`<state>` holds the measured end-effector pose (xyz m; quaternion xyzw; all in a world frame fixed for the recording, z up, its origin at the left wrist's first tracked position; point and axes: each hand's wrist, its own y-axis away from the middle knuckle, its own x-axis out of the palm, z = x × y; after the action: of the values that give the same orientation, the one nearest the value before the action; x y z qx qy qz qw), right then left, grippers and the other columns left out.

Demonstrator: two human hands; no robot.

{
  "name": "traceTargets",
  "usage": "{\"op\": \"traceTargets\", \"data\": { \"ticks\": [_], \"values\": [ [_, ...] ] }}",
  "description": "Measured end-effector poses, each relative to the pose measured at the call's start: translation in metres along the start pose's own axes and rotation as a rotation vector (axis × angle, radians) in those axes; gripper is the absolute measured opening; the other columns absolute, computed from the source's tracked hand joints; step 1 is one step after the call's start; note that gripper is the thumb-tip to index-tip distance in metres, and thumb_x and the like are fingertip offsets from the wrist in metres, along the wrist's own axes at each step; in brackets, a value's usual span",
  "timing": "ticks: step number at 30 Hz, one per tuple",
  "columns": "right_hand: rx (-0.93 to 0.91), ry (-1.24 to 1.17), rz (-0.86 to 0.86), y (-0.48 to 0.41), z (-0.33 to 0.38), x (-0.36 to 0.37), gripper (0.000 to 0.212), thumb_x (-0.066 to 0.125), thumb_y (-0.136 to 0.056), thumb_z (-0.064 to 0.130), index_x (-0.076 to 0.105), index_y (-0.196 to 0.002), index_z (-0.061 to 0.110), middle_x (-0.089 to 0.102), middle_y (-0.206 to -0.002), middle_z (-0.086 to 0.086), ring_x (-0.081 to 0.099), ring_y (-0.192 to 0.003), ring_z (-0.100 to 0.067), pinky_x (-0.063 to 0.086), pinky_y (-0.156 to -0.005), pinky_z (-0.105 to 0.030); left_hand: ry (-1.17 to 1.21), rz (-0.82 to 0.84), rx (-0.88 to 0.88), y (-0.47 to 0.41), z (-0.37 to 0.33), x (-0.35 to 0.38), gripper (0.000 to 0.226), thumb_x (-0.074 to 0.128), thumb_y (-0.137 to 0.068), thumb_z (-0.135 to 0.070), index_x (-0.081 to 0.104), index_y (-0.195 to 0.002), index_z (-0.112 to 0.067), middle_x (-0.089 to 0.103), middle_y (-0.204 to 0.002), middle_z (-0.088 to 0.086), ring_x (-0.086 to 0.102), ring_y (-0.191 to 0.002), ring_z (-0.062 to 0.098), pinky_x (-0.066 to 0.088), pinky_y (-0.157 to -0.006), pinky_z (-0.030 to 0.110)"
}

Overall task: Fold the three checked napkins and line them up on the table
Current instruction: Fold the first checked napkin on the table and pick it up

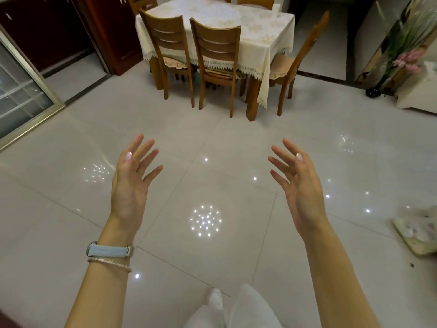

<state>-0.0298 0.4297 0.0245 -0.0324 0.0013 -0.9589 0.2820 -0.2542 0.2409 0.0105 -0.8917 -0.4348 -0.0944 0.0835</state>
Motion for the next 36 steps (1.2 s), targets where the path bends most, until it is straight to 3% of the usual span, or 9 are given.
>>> {"op": "traceTargets", "data": {
  "ticks": [5,9,17,23,36],
  "values": [
    [0.01,-0.015,0.032,-0.079,-0.001,0.02,0.04,0.037,-0.097,0.052,0.052,-0.13,0.036,0.06,-0.135,0.006,0.058,-0.124,-0.013,0.043,-0.11,-0.045,-0.004,-0.015,0.014,-0.071,0.007,0.008,0.048,0.033,-0.1,-0.043,0.045,-0.143,-0.026,0.054,-0.142,-0.001,0.05,-0.132,0.019,0.038,-0.109,0.052],
    [-0.013,-0.016,0.068,-0.163,-0.005,0.037,0.037,0.033,-0.102,0.043,0.052,-0.133,0.034,0.06,-0.135,0.006,0.057,-0.124,-0.013,0.042,-0.11,-0.046,-0.005,-0.05,0.044,-0.145,0.012,0.015,0.048,0.033,-0.1,-0.043,0.045,-0.143,-0.026,0.054,-0.142,-0.001,0.05,-0.132,0.019,0.038,-0.109,0.052],
    [-0.038,-0.016,0.169,-0.341,0.007,0.076,0.04,0.036,-0.093,0.051,0.052,-0.128,0.041,0.059,-0.135,0.006,0.057,-0.124,-0.012,0.042,-0.11,-0.044,-0.002,-0.124,0.093,-0.301,0.017,0.048,0.047,0.03,-0.102,-0.042,0.044,-0.144,-0.026,0.054,-0.142,-0.001,0.05,-0.132,0.019,0.037,-0.11,0.052],
    [-0.043,-0.002,0.225,-0.458,0.009,0.106,0.037,0.034,-0.1,0.045,0.051,-0.133,0.038,0.06,-0.134,0.007,0.057,-0.123,-0.011,0.042,-0.11,-0.046,0.021,-0.172,0.094,-0.406,0.021,0.063,0.045,0.03,-0.102,-0.041,0.045,-0.143,-0.026,0.056,-0.14,-0.002,0.052,-0.13,0.018,0.038,-0.11,0.051],
    [-0.044,-0.022,0.218,-0.679,-0.015,0.223,0.041,0.036,-0.095,0.048,0.053,-0.132,0.039,0.06,-0.134,0.006,0.058,-0.123,-0.011,0.041,-0.11,-0.048,0.011,-0.165,0.099,-0.654,0.044,0.024,0.046,0.03,-0.102,-0.042,0.044,-0.143,-0.027,0.055,-0.141,-0.003,0.051,-0.131,0.017,0.039,-0.109,0.049]
  ]
}}
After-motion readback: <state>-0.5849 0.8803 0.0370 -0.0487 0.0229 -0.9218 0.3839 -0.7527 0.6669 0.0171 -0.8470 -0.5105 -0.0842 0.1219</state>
